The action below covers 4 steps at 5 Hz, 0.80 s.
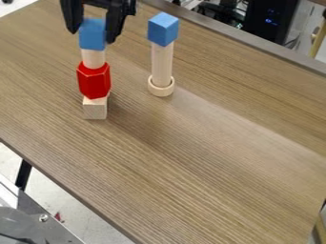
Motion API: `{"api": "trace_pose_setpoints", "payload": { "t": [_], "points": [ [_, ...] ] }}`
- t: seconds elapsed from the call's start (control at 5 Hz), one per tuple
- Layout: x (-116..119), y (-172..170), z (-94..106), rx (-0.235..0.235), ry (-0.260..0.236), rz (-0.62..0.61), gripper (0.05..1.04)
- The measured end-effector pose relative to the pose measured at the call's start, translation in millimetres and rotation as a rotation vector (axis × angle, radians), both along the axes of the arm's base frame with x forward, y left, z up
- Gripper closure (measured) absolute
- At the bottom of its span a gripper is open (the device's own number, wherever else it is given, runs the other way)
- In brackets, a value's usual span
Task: Put the blue cube on top of the blue cube in the top middle of the table
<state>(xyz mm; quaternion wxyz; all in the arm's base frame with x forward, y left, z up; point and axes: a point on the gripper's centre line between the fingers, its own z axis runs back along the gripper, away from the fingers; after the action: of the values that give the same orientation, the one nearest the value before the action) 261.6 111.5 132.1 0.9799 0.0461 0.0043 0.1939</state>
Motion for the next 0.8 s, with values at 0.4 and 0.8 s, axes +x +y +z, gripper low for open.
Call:
{"api": "trace_pose_setpoints", "payload": {
  "t": [0.4,0.8],
  "points": [
    [1.6,-0.2,7.1,-0.002,0.0,-0.021,0.508],
    [27.6,-17.8,58.0,0.042,-0.046,-0.24,0.508]
  ]
}}
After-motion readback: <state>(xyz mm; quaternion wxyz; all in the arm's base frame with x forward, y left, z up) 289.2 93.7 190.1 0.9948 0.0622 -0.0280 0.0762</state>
